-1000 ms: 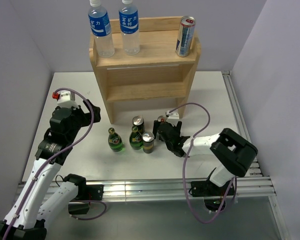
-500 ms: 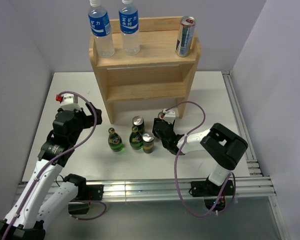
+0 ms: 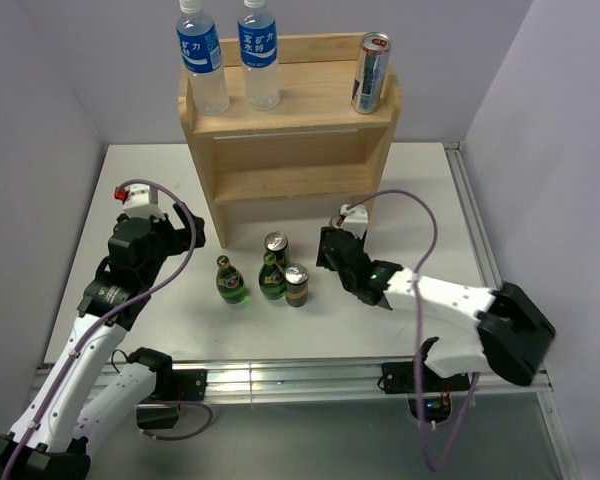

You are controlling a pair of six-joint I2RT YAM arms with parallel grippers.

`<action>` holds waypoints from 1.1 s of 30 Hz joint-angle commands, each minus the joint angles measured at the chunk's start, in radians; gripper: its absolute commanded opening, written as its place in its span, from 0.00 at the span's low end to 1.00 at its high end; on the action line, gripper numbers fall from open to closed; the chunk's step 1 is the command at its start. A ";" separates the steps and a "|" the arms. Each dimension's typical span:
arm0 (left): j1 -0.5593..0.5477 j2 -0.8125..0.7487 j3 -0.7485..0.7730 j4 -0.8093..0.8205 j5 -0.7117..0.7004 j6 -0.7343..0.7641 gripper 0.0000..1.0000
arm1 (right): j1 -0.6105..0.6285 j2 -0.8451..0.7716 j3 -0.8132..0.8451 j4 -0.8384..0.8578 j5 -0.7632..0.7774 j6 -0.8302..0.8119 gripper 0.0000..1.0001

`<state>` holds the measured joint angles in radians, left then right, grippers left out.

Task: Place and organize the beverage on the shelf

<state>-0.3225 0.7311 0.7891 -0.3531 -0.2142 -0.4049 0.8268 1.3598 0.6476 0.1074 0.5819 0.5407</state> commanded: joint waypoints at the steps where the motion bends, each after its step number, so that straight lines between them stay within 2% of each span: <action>1: -0.004 0.002 0.070 0.011 -0.011 0.003 0.99 | 0.012 -0.222 0.165 -0.222 0.042 -0.004 0.00; 4: -0.004 0.001 0.090 0.003 -0.002 0.000 0.99 | 0.015 -0.304 0.303 -0.359 0.026 -0.080 0.00; 9: -0.004 0.001 0.113 -0.001 0.004 -0.006 0.99 | 0.011 -0.281 0.575 -0.517 0.021 -0.241 0.00; 13: -0.004 0.014 0.137 0.016 0.003 -0.017 0.99 | 0.005 -0.173 0.838 -0.572 -0.014 -0.304 0.00; 22: -0.004 0.041 0.187 0.022 0.015 -0.015 0.99 | -0.075 0.126 1.320 -0.667 -0.079 -0.380 0.00; 28: -0.004 0.004 0.157 0.014 0.032 -0.026 0.99 | -0.133 0.268 1.544 -0.704 -0.080 -0.389 0.00; 33: -0.004 -0.001 0.183 -0.001 0.044 -0.014 0.99 | -0.163 0.329 1.662 -0.719 -0.062 -0.400 0.00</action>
<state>-0.3225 0.7395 0.9367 -0.3645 -0.1963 -0.4160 0.6964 1.6745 2.2097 -0.7467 0.4831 0.1677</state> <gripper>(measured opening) 0.994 0.626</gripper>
